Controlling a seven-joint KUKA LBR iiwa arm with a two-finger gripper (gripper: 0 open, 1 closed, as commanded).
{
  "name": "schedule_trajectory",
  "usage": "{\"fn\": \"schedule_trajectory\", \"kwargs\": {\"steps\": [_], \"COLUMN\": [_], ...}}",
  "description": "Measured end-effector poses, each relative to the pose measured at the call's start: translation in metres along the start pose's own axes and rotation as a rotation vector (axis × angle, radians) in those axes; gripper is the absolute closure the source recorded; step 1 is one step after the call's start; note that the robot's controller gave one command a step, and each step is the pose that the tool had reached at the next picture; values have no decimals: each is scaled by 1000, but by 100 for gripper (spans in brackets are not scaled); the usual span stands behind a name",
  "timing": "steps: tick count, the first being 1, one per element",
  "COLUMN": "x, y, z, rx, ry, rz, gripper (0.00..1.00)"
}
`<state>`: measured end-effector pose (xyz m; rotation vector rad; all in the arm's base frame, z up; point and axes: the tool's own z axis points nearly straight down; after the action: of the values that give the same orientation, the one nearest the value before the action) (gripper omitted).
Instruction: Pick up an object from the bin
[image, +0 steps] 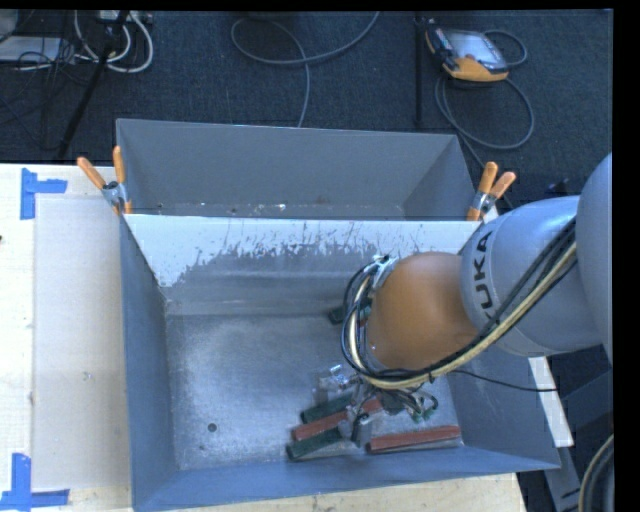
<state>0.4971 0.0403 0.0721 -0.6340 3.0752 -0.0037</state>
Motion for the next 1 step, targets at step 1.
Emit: {"fn": "schedule_trajectory", "kwargs": {"steps": [1], "x": [0], "y": [0], "z": [-3], "rx": [0], "ry": [-1], "rz": [1], "gripper": [100]}}
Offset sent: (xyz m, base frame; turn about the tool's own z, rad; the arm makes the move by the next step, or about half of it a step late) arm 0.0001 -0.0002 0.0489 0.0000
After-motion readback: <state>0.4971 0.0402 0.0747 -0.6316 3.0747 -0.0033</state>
